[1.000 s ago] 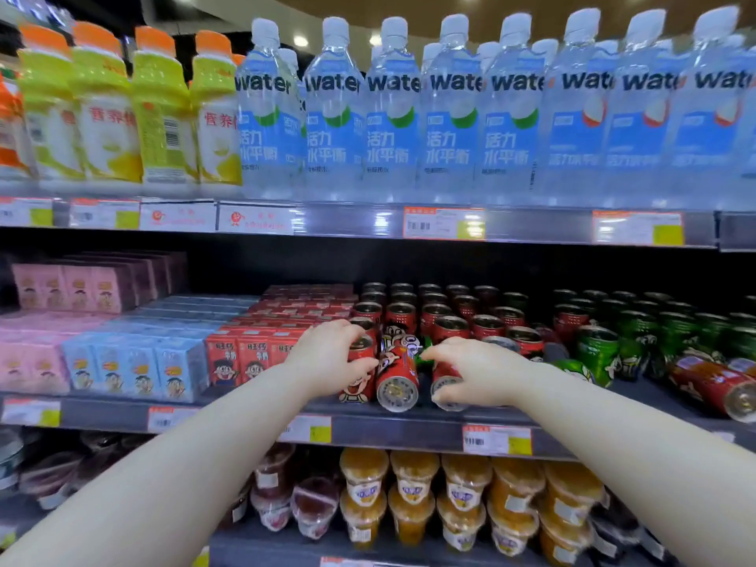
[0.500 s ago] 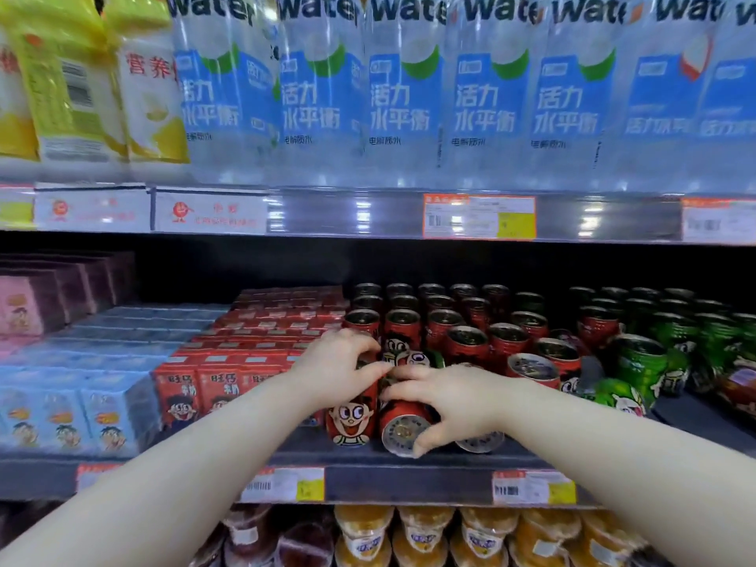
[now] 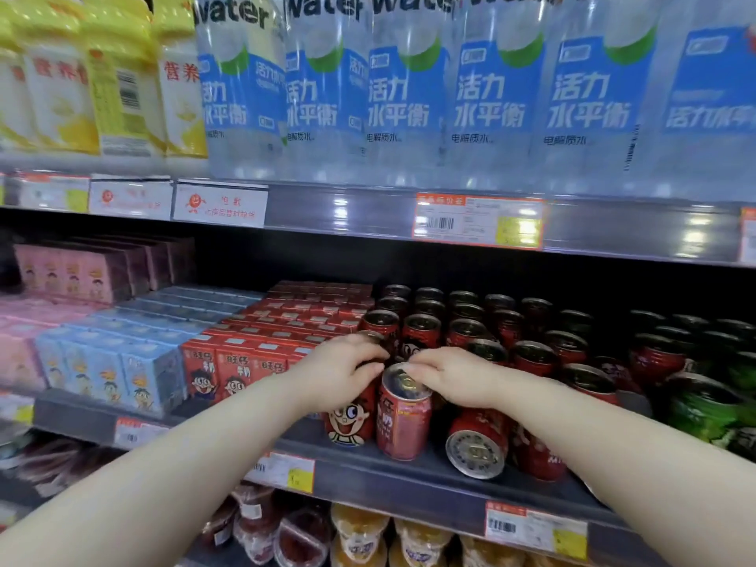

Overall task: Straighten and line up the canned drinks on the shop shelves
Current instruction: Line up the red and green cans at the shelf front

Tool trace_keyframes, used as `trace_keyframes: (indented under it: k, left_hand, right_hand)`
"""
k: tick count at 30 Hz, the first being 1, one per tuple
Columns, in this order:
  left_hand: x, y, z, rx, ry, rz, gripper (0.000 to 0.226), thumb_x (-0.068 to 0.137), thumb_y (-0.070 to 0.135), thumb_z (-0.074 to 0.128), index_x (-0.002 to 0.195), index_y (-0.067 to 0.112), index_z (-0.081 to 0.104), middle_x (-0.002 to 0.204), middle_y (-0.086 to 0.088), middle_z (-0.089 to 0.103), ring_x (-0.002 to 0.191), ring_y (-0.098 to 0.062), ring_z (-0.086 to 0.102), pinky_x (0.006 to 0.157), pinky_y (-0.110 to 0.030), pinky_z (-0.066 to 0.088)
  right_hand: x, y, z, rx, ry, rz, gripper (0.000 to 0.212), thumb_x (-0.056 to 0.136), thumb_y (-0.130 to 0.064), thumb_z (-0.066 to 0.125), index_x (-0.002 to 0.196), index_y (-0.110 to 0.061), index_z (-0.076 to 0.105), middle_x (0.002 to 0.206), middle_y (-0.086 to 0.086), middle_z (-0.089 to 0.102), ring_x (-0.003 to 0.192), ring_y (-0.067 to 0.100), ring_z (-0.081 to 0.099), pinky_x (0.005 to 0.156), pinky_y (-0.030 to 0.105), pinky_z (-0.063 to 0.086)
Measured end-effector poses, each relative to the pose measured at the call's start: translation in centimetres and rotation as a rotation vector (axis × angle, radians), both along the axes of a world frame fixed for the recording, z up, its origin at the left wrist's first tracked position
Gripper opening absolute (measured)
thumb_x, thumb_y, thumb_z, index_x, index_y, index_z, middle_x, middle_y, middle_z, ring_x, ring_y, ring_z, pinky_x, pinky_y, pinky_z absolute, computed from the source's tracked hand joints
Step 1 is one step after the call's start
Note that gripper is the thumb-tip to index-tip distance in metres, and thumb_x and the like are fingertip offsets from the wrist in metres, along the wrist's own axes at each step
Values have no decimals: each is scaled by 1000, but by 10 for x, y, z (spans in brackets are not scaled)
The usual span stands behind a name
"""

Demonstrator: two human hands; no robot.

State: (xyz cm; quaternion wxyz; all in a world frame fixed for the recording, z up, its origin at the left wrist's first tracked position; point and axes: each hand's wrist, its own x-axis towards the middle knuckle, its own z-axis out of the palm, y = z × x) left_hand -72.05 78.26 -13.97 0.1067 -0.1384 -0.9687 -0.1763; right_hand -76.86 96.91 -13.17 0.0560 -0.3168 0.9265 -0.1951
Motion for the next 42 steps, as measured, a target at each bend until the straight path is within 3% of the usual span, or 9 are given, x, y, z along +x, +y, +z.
trace_keyframes:
  k: [5, 8, 10, 14, 17, 21, 27, 35, 42]
  left_hand:
    - [6, 1, -3, 13, -14, -17, 38, 97, 28, 43, 134, 23, 47, 137, 4, 48, 129, -10, 39, 109, -25, 29]
    - [7, 3, -4, -9, -6, -28, 38, 97, 30, 42, 133, 22, 49, 135, 2, 51, 127, -11, 41, 108, -26, 31]
    - [6, 6, -3, -32, 9, -21, 37, 97, 30, 42, 132, 20, 50, 134, 2, 51, 126, -12, 42, 107, -25, 31]
    - [4, 11, 2, -35, 29, 2, 38, 96, 33, 42, 132, 21, 51, 134, 1, 51, 126, -13, 43, 107, -26, 32]
    - [2, 15, 6, -66, 31, -2, 39, 96, 36, 42, 131, 21, 51, 133, 0, 52, 125, -15, 44, 106, -28, 33]
    - [-1, 16, 2, -90, -8, -25, 37, 97, 37, 40, 126, 21, 56, 127, 0, 56, 120, -15, 47, 103, -31, 36]
    - [-3, 13, -1, -77, 8, -47, 37, 97, 37, 39, 119, 19, 61, 121, 1, 61, 115, -13, 50, 101, -31, 38]
    - [-7, 11, -5, 17, 6, -1, 40, 94, 44, 43, 128, 26, 52, 130, 4, 47, 121, -14, 45, 102, -29, 38]
    - [-22, 33, 11, -40, 47, 35, 39, 92, 47, 44, 121, 27, 58, 125, 3, 55, 117, -17, 50, 100, -37, 41]
  right_hand:
    - [3, 0, 0, -40, 17, 22, 45, 88, -56, 46, 119, -27, 58, 117, -8, 61, 107, 11, 56, 94, 31, 47]
    - [3, 1, 5, -73, -40, 114, 36, 94, -40, 46, 122, -22, 60, 123, -5, 62, 113, 10, 56, 99, 27, 43]
    - [-5, 3, 13, -39, 60, 97, 32, 96, -29, 46, 124, -20, 59, 129, -3, 58, 120, 13, 52, 101, 23, 38]
    - [-26, 11, 26, 316, 342, 35, 51, 85, -42, 60, 133, -29, 47, 139, -1, 45, 126, 20, 43, 102, 32, 39]
    - [-34, 8, 21, 637, 371, 14, 82, 73, -56, 67, 142, -27, 34, 144, 2, 40, 130, 26, 38, 105, 38, 35]
    - [-40, -2, 8, 732, 330, 10, 83, 65, -58, 72, 135, -27, 41, 135, 4, 50, 124, 27, 42, 102, 40, 34]
    - [-38, 0, 8, 570, 253, -55, 76, 65, -52, 74, 129, -27, 42, 129, 5, 50, 120, 26, 43, 91, 32, 35]
    - [-32, 19, 20, 36, 127, -90, 82, 67, -34, 74, 134, -33, 27, 137, -5, 41, 121, 17, 43, 97, 27, 41]
    - [-15, 58, 46, -337, 193, -278, 64, 70, -32, 76, 125, -29, 43, 115, -4, 55, 108, 15, 56, 87, 19, 41]
